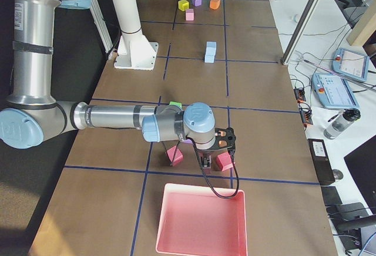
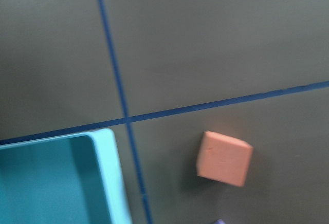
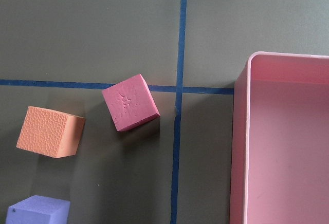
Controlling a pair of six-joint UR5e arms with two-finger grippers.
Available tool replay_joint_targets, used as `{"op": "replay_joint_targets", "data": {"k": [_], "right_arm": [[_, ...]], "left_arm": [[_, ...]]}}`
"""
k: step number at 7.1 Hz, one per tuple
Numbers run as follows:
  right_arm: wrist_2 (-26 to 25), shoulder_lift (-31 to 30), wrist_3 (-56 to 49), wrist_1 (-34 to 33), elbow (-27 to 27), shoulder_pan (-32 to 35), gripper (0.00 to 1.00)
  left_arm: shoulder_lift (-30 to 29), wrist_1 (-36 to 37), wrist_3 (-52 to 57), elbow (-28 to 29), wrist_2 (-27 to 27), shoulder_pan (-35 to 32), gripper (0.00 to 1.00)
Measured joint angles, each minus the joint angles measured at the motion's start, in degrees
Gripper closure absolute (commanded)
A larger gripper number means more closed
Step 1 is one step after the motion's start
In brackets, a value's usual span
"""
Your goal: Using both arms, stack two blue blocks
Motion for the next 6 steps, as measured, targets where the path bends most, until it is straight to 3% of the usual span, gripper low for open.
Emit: {"op": "replay_joint_targets", "data": {"k": [2,6], "right_arm": [[0.3,0.2,0.0,-2.9,0.1,-0.2,0.00],[0.8,0.7,0.0,-5.8,0.5,-0.4,0.00]], "left_arm": [[2.5,-6.1,4.6,7.6,-2.0,-3.2,0.00],[6.6,-8.3,2.6,8.2,-2.4,-4.1,0.00]]}}
